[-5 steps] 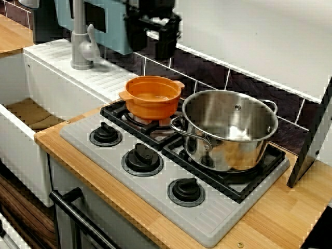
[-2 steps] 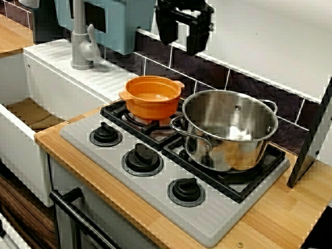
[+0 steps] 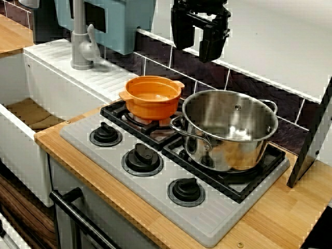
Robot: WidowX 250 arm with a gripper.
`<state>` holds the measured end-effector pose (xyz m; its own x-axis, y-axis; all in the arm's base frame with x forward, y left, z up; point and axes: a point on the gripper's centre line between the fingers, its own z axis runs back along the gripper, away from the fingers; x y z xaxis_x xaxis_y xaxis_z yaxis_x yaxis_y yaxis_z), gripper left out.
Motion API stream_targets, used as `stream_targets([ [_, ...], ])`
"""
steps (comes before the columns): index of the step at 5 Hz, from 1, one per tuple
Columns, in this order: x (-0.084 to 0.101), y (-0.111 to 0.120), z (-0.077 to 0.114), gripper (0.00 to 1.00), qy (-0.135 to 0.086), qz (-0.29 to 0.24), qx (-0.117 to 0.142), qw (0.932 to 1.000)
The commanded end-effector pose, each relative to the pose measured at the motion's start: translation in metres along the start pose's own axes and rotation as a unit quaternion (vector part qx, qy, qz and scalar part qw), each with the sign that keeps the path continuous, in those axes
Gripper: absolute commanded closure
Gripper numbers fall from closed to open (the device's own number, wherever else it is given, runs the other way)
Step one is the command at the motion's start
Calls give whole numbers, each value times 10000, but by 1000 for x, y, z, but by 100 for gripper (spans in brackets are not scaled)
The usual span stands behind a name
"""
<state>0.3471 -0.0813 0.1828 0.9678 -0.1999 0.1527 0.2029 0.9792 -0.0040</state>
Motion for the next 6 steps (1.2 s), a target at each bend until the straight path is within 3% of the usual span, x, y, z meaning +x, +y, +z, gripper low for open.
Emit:
stream_targets([
  [1,-14,-15,11,0,-184,-15,232,9996],
  [2,-10,-20,3,0,-147,61,256,9995],
  [4,-12,-38,-32,0,-94,-146,456,9988],
  [5,-9,-47,-38,0,7,-132,362,9993],
  [6,-3,-52,-41,0,-56,-209,388,9990],
])
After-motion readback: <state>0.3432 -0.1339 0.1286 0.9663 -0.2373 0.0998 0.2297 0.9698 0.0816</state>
